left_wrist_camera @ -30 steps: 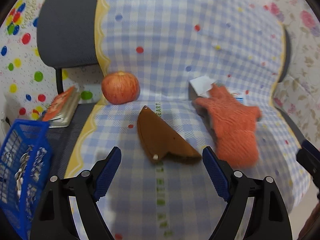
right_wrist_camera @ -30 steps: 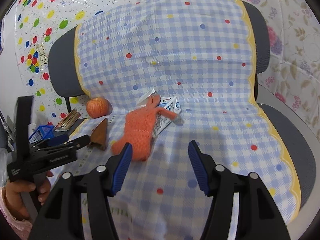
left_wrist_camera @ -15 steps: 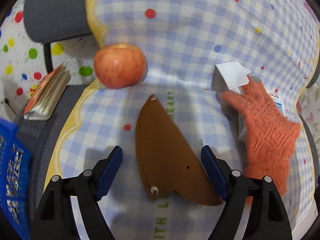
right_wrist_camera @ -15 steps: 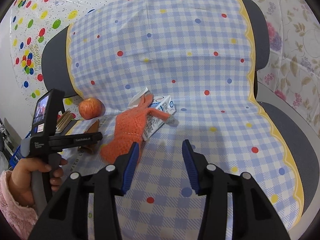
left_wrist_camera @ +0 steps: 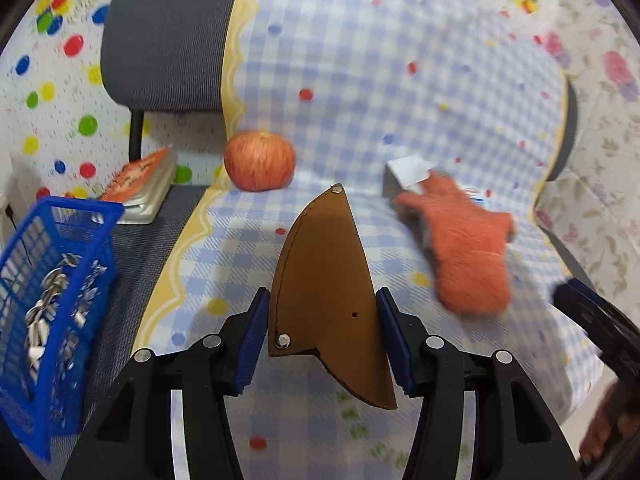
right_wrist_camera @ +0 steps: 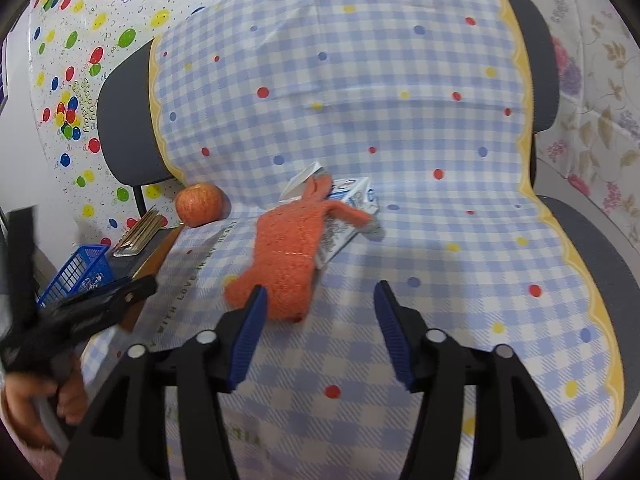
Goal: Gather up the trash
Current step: 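Grasp the brown leather piece with the left gripper, then grasp the orange knitted glove with the right gripper while the left gripper holds the leather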
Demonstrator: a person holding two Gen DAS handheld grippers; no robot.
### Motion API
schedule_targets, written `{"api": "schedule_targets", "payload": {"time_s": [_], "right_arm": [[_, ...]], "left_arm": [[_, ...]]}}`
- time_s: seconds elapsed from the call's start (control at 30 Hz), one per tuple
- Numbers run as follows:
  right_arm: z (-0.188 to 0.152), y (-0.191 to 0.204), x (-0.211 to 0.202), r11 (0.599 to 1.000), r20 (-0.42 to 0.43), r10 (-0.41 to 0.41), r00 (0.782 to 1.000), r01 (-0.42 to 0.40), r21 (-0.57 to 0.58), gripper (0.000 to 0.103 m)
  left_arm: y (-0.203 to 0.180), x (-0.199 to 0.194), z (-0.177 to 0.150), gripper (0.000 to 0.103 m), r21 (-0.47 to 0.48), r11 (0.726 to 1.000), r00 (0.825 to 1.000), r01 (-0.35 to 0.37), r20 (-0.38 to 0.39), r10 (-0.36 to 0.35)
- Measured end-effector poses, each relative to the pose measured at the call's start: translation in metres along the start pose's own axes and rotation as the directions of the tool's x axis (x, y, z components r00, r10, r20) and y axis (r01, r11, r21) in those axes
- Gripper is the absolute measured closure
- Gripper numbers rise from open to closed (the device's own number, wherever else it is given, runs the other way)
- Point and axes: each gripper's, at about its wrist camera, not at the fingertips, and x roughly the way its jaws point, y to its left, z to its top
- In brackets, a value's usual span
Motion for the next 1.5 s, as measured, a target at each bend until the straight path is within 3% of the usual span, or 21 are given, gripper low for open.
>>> {"api": "schedule_targets", "payload": {"time_s": [0.3,0.43,0.5,0.57,0.63,0.77,0.9,1.3,1.5], "right_arm": [[0.029,-0.001,0.057,0.998,-0.053,0.015,0.998,-0.012,0.066,0.044],[0.040,-0.007,0.072,0.995,-0.051,0.009,0.999,-0.004,0.096,0.050],[0.043,-0.008,0.079,0.994,-0.060,0.030,0.998,-0.024,0.109,0.055],[0.044,-0.004,0.078,0.993,-0.060,0.058,0.997,-0.051,0.109,0.083],[0.042,0.008,0.061,0.997,-0.022,0.055,0.998,-0.054,0.053,0.096],[0.038,0.028,0.008,0.992,0.046,0.123,0.991,-0.122,-0.024,0.096],[0.027,0.036,-0.050,0.993,0.129,0.081,0.988,-0.070,-0.092,0.096],[-0.034,-0.001,-0.127,0.995,0.137,0.085,0.987,-0.092,0.043,0.095],[-0.065,-0.013,-0.166,1.000,0.158,0.006,0.987,-0.010,0.026,0.095]], "left_arm": [[-0.005,-0.010,-0.006,0.049,0.019,1.000,1.000,0.006,0.019,-0.007],[-0.001,-0.008,-0.011,0.049,0.014,1.000,1.000,0.011,0.007,-0.011],[0.001,-0.008,-0.012,0.049,0.010,1.000,1.000,0.013,0.000,-0.013],[0.000,-0.009,-0.014,0.049,0.008,1.000,1.000,0.014,-0.003,-0.014],[-0.001,-0.015,-0.016,0.049,0.013,1.000,1.000,0.011,0.003,-0.011],[-0.002,-0.033,-0.017,0.049,0.023,1.000,0.999,0.008,0.033,-0.009],[-0.007,-0.054,-0.016,0.049,0.028,0.999,0.997,0.022,0.070,-0.024],[-0.067,-0.093,-0.051,0.049,0.164,0.980,0.991,0.114,0.057,-0.125],[-0.103,-0.105,-0.072,0.049,0.238,0.956,0.981,0.169,0.047,-0.186]]}}
